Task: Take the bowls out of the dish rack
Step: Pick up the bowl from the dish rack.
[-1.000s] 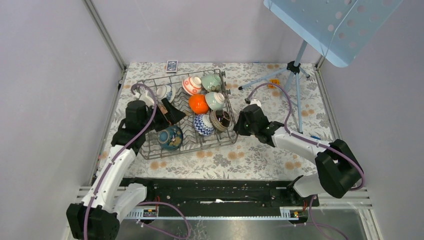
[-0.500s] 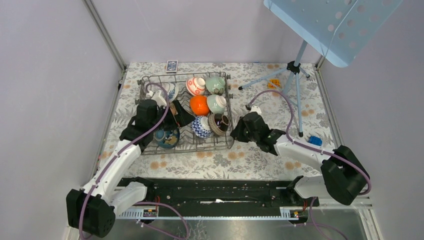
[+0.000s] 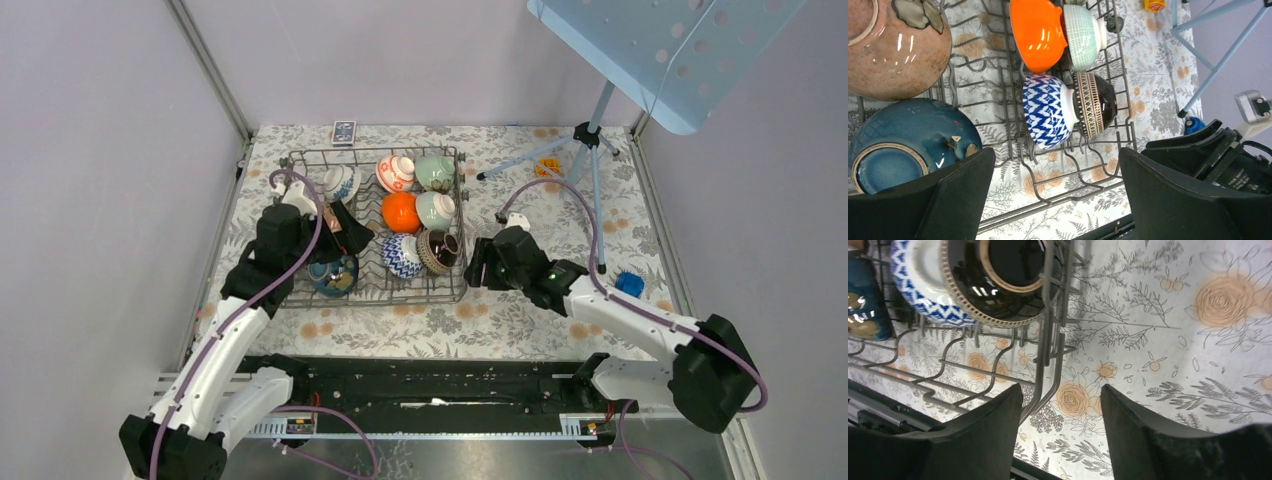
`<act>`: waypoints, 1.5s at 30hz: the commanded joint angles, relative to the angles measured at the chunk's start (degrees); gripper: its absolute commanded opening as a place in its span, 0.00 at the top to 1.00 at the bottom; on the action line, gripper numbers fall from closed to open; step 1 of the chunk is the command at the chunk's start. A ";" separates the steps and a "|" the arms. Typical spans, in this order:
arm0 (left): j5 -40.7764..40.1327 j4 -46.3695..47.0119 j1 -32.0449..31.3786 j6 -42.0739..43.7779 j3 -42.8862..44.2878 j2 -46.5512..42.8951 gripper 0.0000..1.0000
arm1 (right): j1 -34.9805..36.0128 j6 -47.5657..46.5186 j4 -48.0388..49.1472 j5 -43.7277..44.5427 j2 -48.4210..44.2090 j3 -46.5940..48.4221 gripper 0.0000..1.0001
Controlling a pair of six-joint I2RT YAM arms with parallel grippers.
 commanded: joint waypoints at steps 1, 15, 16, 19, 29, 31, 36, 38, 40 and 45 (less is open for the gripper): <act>2.17 1.38 0.01 -0.50 2.29 -0.35 0.01 | -0.17 -7.03 -3.30 0.43 -5.35 4.70 0.31; 12.35 32.84 -6.70 -24.03 -11.19 1.81 0.01 | -0.28 -7.65 9.25 -6.65 -4.52 8.27 0.14; 9.87 33.27 -9.08 -24.46 -11.91 1.23 0.01 | -0.28 -7.61 9.24 -4.98 -3.95 8.42 0.15; 1.43 36.07 -14.58 -27.04 -15.45 -0.93 0.01 | -0.34 -6.47 9.85 -1.67 -3.22 7.96 0.16; -21.05 45.97 -27.60 -33.30 -19.63 5.92 0.11 | -0.33 -7.01 12.93 4.17 -3.21 6.68 0.17; -21.40 47.96 -27.77 -34.72 -19.99 8.37 0.10 | -0.40 -7.80 9.74 3.96 -2.22 8.52 0.17; -23.37 48.03 -28.40 -38.79 -19.53 13.62 0.11 | -0.76 -6.43 11.97 5.58 -3.82 5.46 0.18; -25.29 48.22 -28.64 -39.46 -19.80 14.26 0.11 | -1.03 -6.14 12.60 5.62 -4.50 4.67 0.18; -25.95 49.62 -28.73 -39.88 -20.64 14.73 0.12 | -1.20 -6.08 12.47 5.51 -4.46 4.45 0.18; -24.55 53.19 -29.05 -40.00 -20.20 18.15 0.17 | -2.23 -3.99 12.03 3.24 -2.31 5.34 0.30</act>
